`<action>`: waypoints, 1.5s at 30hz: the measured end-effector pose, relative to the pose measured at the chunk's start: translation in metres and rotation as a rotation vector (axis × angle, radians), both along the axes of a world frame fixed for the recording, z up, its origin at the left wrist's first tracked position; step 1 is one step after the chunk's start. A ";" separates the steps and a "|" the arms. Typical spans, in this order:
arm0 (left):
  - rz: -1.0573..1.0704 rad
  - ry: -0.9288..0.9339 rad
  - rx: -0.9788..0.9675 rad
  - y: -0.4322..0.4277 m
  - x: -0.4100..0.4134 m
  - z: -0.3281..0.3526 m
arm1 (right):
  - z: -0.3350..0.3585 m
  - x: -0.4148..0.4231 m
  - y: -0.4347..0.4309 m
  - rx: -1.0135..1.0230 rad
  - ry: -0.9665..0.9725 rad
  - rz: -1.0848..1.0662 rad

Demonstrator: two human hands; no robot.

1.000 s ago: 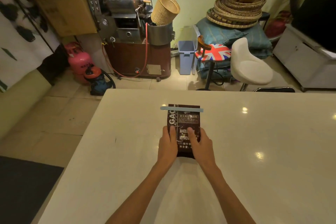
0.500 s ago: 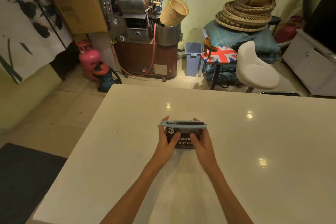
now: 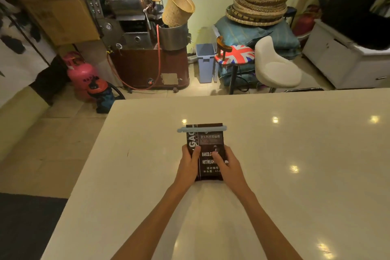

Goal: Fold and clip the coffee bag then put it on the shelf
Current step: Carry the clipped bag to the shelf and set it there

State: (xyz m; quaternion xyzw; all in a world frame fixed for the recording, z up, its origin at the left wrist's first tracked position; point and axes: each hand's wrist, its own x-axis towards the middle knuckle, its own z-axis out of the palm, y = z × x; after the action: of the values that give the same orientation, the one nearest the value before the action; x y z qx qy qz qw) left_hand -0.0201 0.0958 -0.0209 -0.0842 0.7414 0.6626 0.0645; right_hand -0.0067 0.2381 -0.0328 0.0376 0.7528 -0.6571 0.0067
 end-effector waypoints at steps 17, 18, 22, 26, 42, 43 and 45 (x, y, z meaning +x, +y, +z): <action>-1.171 -0.087 0.216 0.179 0.161 0.064 | 0.082 0.290 0.102 -0.126 0.006 -1.168; -1.282 -0.102 0.212 0.197 0.192 0.068 | 0.086 0.330 0.106 -0.115 0.025 -1.253; -1.639 -0.045 0.165 0.248 0.317 0.081 | 0.093 0.473 0.107 -0.073 0.054 -1.574; -1.993 -0.081 0.166 0.274 0.473 0.087 | 0.097 0.622 0.080 -0.020 0.067 -1.895; -3.206 -0.018 -0.039 0.211 0.917 0.052 | 0.077 0.915 -0.134 -0.154 -0.105 -2.877; -3.258 0.060 -0.044 0.202 0.931 0.045 | 0.071 0.918 -0.146 -0.193 -0.112 -2.928; -3.352 0.183 0.004 0.186 0.959 0.034 | 0.064 0.929 -0.167 -0.293 -0.101 -2.996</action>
State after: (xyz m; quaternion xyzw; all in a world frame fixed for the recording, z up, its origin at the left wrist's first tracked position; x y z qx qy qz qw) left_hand 0.9387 0.2816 0.0134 -0.7811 -0.0065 0.1298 -0.6107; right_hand 0.9222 0.0712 0.0313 0.7710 -0.0526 -0.1212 -0.6229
